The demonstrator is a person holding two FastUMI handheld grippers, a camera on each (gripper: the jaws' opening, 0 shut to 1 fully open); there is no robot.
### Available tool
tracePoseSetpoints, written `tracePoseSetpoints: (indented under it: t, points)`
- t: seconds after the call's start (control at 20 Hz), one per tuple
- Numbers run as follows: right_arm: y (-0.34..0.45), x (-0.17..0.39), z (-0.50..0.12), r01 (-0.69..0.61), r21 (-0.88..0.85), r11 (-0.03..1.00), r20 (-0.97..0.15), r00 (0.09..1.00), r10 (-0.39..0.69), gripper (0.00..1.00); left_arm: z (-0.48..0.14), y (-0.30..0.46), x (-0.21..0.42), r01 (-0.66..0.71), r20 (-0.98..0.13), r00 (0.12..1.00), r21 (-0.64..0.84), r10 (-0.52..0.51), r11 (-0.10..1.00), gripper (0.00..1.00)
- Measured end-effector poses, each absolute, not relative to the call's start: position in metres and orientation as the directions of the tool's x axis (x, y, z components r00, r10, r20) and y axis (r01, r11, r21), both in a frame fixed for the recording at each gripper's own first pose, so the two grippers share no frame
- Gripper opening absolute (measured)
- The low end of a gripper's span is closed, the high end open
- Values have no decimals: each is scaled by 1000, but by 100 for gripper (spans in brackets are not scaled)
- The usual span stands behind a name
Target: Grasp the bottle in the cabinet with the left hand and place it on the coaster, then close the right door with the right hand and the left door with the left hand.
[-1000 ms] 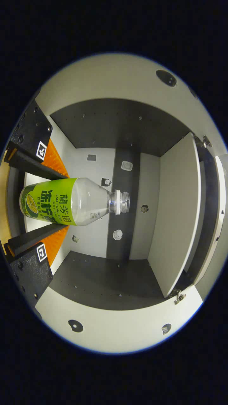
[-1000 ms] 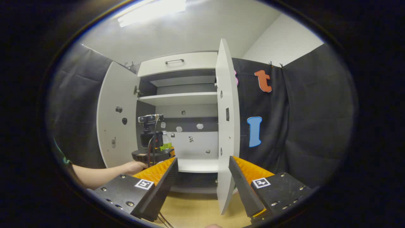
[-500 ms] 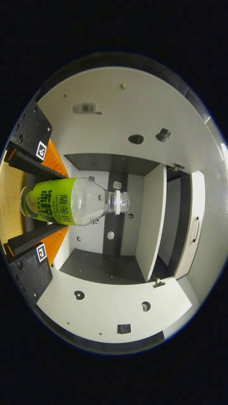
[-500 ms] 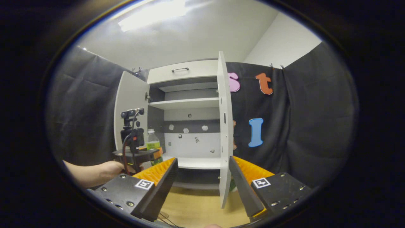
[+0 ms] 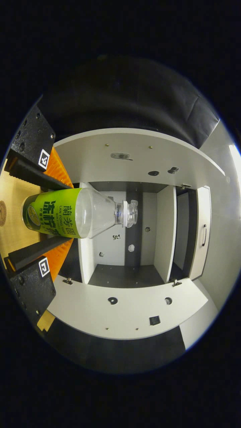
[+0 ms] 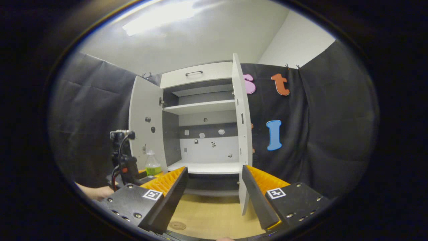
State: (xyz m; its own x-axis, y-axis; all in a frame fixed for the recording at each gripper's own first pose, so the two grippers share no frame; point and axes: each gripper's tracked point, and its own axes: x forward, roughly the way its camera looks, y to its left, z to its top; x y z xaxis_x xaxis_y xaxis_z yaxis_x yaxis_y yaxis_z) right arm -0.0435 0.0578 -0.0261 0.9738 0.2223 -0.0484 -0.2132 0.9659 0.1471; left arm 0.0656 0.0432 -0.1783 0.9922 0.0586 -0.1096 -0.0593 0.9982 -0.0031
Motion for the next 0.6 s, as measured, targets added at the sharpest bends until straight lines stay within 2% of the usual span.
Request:
tracePoseSetpoints:
  t: [0.3, 0.6]
  points:
    - [73, -37, -26, -210, 182, 961, -49, 974, 222, 97, -251, 24, 27, 13, -155, 988, -36, -18, 999, 81]
    - [85, -21, -6, -221, 236, 946, 55, 975, 214, 98, -336, 15, -12, 105, -202, 974, -2, -104, 994, 81]
